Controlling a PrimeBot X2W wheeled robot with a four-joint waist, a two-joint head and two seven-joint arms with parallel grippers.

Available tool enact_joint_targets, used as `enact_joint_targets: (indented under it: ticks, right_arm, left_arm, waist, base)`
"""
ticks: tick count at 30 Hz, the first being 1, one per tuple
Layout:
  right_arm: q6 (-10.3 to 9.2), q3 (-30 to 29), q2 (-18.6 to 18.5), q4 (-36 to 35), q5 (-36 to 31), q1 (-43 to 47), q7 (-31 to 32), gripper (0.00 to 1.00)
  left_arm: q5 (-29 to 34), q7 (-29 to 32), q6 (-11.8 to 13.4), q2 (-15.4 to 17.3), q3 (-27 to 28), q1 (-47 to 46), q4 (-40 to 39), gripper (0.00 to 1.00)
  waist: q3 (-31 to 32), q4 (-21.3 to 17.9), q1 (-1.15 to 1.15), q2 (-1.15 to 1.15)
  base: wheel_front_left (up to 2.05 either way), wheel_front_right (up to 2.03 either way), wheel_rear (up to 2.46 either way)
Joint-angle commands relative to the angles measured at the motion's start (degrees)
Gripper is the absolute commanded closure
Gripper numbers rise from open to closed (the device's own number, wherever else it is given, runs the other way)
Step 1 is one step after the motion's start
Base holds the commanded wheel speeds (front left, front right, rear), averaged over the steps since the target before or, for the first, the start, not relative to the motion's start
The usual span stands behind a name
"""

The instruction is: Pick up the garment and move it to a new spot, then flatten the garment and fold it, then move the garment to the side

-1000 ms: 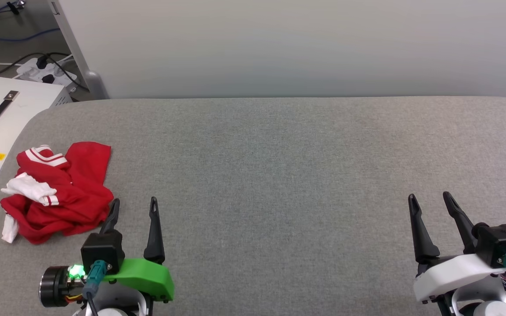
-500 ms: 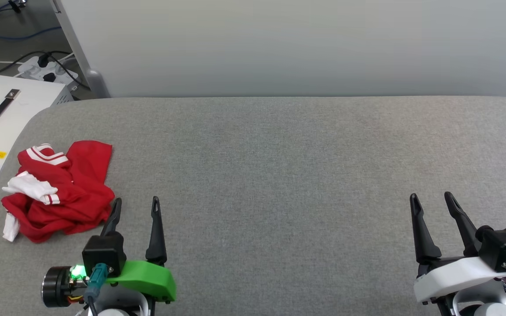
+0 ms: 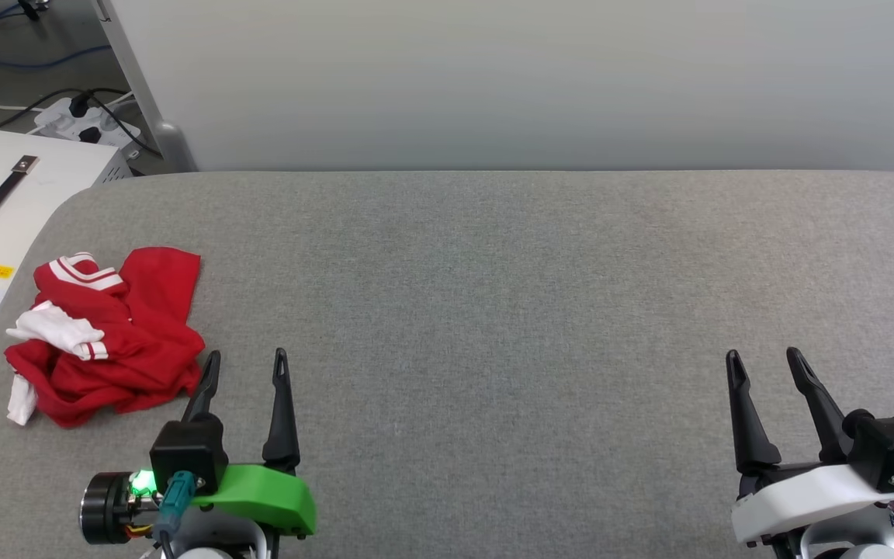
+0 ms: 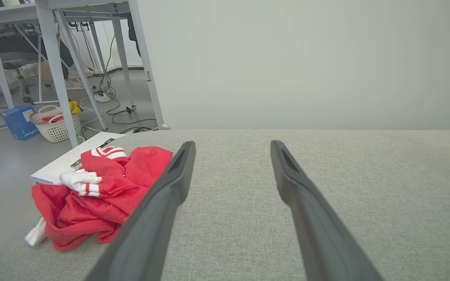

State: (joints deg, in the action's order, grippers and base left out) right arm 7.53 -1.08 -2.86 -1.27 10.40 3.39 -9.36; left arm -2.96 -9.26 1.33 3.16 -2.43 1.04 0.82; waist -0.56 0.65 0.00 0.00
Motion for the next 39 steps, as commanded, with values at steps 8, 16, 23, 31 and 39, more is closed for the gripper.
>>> enact_joint_targets:
  ticks: [8,16,23,31,39]
  right_arm:
    - [-0.03,0.0,0.0,0.6,0.1,0.8,-1.5,0.00]
    - [-0.03,-0.2,0.0,0.9,0.5,1.1,-2.4,0.00]
    - [-0.04,-0.1,0.0,1.1,0.9,1.3,-3.2,0.00]
    - [-0.04,0.5,0.0,0.7,0.8,1.3,-4.2,0.00]
    - [-0.04,1.8,0.0,0.0,0.2,1.1,-5.1,0.00]
  left_arm:
    - [-0.3,-1.5,1.0,-0.2,-0.3,-0.2,0.8,0.00]
    - [-0.3,-2.4,1.4,-0.2,-0.5,-0.1,1.3,0.00]
    - [-0.4,-3.3,1.6,-0.2,-0.6,-0.4,1.7,0.00]
    - [-1.2,-4.2,2.0,-0.3,-0.1,-1.1,1.9,0.00]
    - [-3.3,-5.2,2.7,-0.3,1.5,-1.6,2.1,0.00]
  waist:
    - [-0.1,0.2,0.00,0.00]
    - [-0.1,0.3,0.00,0.00]
    - [-0.4,0.8,0.00,0.00]
    - [-1.3,4.0,0.00,0.00]
    - [-2.3,9.7,0.00,0.00]
  base:
    - [0.00,0.00,0.00]
    - [0.00,0.00,0.00]
    - [0.00,0.00,0.00]
    - [0.00,0.00,0.00]
    - [0.00,0.00,0.00]
